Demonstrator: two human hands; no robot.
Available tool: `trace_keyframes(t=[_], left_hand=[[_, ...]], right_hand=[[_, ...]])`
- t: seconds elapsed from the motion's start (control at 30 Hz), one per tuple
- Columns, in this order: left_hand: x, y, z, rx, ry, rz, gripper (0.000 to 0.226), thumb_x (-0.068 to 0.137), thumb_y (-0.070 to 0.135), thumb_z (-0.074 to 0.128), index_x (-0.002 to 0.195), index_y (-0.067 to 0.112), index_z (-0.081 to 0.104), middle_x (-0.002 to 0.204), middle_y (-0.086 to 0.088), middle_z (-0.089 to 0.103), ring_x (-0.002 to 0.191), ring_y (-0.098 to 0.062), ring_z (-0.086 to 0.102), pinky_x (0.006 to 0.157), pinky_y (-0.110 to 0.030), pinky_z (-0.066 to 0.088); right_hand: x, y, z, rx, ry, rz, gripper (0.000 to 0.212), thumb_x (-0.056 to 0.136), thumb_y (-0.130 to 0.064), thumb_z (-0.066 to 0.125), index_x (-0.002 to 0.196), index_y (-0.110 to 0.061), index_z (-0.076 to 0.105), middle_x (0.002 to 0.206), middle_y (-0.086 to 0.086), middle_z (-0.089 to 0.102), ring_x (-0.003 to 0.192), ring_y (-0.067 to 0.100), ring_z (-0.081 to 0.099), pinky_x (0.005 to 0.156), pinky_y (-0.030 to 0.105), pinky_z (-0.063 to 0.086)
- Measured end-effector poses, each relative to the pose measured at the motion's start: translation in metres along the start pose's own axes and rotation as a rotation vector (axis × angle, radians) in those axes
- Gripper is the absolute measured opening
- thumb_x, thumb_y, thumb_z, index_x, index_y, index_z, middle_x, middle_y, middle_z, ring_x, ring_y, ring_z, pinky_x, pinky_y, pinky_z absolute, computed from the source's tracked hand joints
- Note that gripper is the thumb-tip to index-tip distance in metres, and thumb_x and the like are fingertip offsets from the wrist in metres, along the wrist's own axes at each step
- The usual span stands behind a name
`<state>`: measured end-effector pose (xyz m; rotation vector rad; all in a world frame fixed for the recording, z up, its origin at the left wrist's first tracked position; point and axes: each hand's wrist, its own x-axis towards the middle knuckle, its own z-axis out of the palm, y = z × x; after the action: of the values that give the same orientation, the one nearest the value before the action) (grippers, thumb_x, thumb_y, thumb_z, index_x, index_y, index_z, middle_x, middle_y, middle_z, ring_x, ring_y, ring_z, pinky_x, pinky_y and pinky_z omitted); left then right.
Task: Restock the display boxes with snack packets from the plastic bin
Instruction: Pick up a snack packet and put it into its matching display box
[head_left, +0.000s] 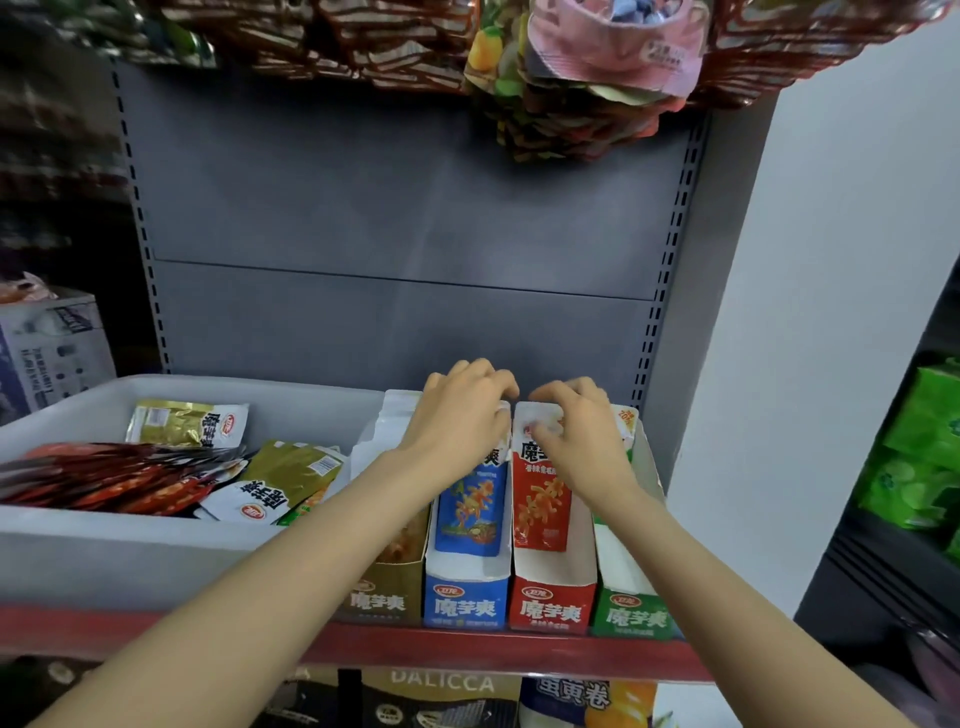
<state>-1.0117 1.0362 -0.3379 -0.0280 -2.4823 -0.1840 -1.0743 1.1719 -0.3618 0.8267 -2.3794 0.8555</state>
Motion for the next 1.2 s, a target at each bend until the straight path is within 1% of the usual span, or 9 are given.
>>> trace_keyframes(t=[0.1, 0.23, 0.37, 0.53, 0.7, 0.87, 0.97, 1.07, 1.2], left_hand=[[-0.018, -0.031, -0.028, 0.018, 0.055, -0.086, 0.026, 0.093, 0.020, 0.048, 0.116, 0.024, 0.057, 0.117, 0.005, 0.056, 0.114, -0.016, 0.047, 0.093, -0.034, 0.033], [-0.048, -0.089, -0.062, -0.001, 0.073, -0.276, 0.020, 0.089, 0.018, 0.054, 0.106, 0.020, 0.063, 0.107, 0.000, 0.061, 0.105, -0.022, 0.054, 0.089, -0.038, 0.043], [-0.083, -0.151, -0.090, 0.010, 0.060, -0.467, 0.018, 0.088, 0.015, 0.055, 0.104, 0.015, 0.064, 0.106, -0.008, 0.060, 0.101, -0.027, 0.057, 0.084, -0.036, 0.045], [-0.118, -0.230, -0.120, 0.099, -0.058, -0.696, 0.029, 0.089, 0.018, 0.053, 0.117, 0.011, 0.059, 0.121, -0.015, 0.058, 0.107, -0.032, 0.057, 0.085, -0.034, 0.044], [-0.136, -0.275, -0.134, 0.122, -0.354, -0.714, 0.051, 0.091, 0.026, 0.054, 0.139, 0.013, 0.042, 0.139, -0.009, 0.050, 0.127, -0.025, 0.046, 0.100, -0.029, 0.037], [-0.141, -0.291, -0.134, 0.128, -0.400, -0.653, 0.024, 0.088, 0.024, 0.056, 0.107, 0.013, 0.066, 0.107, -0.006, 0.067, 0.098, -0.021, 0.058, 0.085, -0.032, 0.047], [-0.144, -0.291, -0.134, 0.164, -0.385, -0.613, 0.021, 0.088, 0.024, 0.056, 0.106, 0.016, 0.064, 0.101, -0.004, 0.065, 0.094, -0.020, 0.056, 0.074, -0.029, 0.045], [-0.146, -0.291, -0.135, 0.216, -0.357, -0.545, 0.021, 0.089, 0.022, 0.058, 0.108, 0.021, 0.066, 0.103, -0.001, 0.065, 0.092, -0.018, 0.058, 0.070, -0.027, 0.044], [-0.150, -0.290, -0.139, 0.147, -0.356, -0.539, 0.021, 0.090, 0.019, 0.058, 0.110, 0.018, 0.066, 0.109, -0.001, 0.065, 0.097, -0.016, 0.058, 0.078, -0.028, 0.048]], right_hand=[[0.000, -0.036, 0.004, 0.168, -0.048, -0.027, 0.023, 0.085, -0.017, 0.060, 0.107, -0.019, 0.066, 0.105, -0.001, 0.056, 0.098, 0.013, 0.054, 0.086, 0.023, 0.041], [0.006, -0.095, 0.022, 0.319, -0.139, -0.044, 0.016, 0.085, -0.015, 0.060, 0.098, -0.016, 0.070, 0.096, 0.001, 0.068, 0.083, 0.010, 0.060, 0.073, 0.019, 0.041], [0.012, -0.156, 0.060, 0.368, -0.254, -0.106, 0.016, 0.085, -0.012, 0.059, 0.095, -0.011, 0.071, 0.093, 0.006, 0.072, 0.087, 0.018, 0.064, 0.079, 0.024, 0.043], [0.026, -0.218, 0.123, 0.229, -0.539, -0.211, 0.025, 0.089, -0.013, 0.055, 0.112, -0.006, 0.063, 0.112, 0.014, 0.065, 0.104, 0.027, 0.059, 0.079, 0.027, 0.042], [0.040, -0.271, 0.174, 0.103, -0.709, -0.317, 0.047, 0.092, -0.014, 0.050, 0.137, -0.008, 0.040, 0.137, 0.015, 0.049, 0.124, 0.030, 0.047, 0.098, 0.032, 0.038], [0.042, -0.293, 0.206, -0.024, -0.901, -0.306, 0.062, 0.094, -0.005, 0.038, 0.151, -0.015, 0.015, 0.155, 0.010, 0.025, 0.140, 0.027, 0.029, 0.111, 0.031, 0.026], [0.043, -0.295, 0.212, -0.055, -0.917, -0.299, 0.057, 0.094, -0.005, 0.035, 0.149, -0.013, 0.025, 0.152, 0.011, 0.030, 0.138, 0.028, 0.031, 0.108, 0.030, 0.028], [0.045, -0.294, 0.213, -0.100, -0.899, -0.321, 0.038, 0.092, -0.007, 0.040, 0.129, -0.008, 0.051, 0.133, 0.013, 0.052, 0.122, 0.029, 0.047, 0.090, 0.030, 0.038], [0.049, -0.286, 0.209, -0.115, -0.794, -0.311, 0.032, 0.089, -0.006, 0.048, 0.118, -0.005, 0.062, 0.118, 0.012, 0.063, 0.109, 0.029, 0.057, 0.091, 0.034, 0.047]])
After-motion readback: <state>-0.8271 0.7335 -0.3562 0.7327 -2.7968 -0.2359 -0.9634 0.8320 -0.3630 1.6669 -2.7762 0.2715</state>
